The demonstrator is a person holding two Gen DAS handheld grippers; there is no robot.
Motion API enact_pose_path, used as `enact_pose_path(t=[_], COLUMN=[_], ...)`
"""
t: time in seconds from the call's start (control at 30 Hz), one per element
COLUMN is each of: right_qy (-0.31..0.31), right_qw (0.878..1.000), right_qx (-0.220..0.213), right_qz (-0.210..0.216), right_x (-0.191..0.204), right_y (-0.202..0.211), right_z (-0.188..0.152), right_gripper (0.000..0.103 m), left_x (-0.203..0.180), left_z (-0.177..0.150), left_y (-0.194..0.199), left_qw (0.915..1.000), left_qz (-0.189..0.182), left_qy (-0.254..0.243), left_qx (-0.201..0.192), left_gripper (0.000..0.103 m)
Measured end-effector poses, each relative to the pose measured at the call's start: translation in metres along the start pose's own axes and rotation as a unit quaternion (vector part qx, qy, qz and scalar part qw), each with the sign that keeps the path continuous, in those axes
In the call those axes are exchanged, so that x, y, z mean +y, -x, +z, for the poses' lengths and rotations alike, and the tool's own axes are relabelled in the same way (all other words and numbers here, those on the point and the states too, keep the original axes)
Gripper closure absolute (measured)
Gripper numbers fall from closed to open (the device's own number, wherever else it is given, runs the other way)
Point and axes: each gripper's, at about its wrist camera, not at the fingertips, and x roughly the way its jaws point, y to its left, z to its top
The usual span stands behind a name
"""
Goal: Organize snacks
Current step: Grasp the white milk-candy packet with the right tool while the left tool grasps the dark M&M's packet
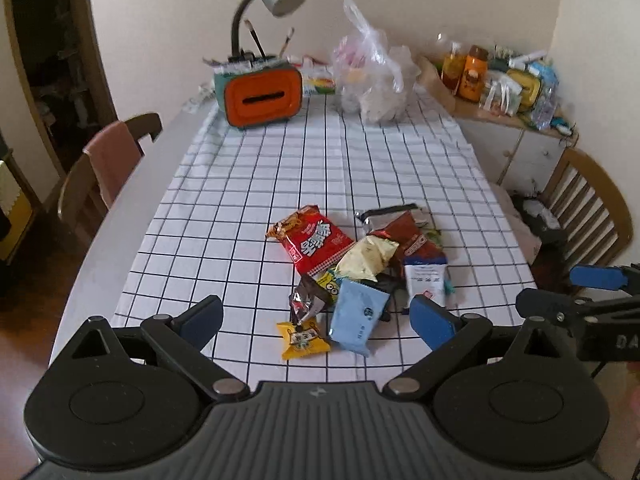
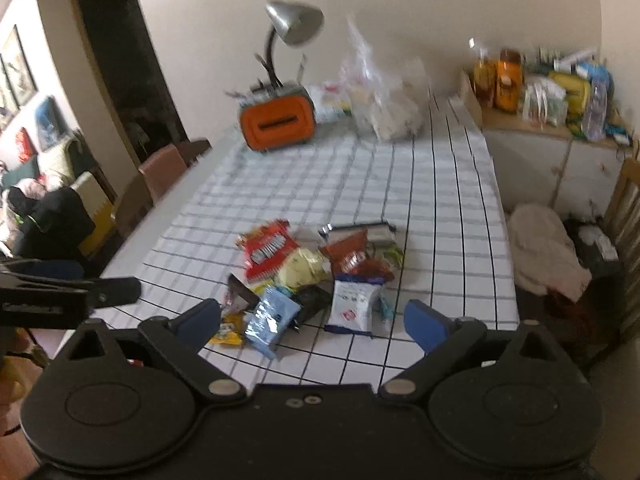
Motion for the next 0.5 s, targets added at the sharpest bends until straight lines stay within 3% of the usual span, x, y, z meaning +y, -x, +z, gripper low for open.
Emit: enact_pose_path(t=[0.27, 0.5], right_qy=[-0.056, -0.103], right_qw=[0.994, 0.981], right_qx=[0.087, 0.148], right_qz=[-0.031, -0.065], right_x=[-0.016, -0.035], right_y=[-0.080, -0.145], right_z=[0.026, 0.031], right_gripper=[0.010, 0.016], left_x=[0.018, 0.020], left_z=[0.029, 0.038], left_y=[-0.074, -0.127], left_qw=[0.9963, 0.9915], left_qz=[-0.003, 0.014], left_qy=[-0.028, -0.057], left_qx=[0.081, 0.116], left_gripper=[0.003, 0.003])
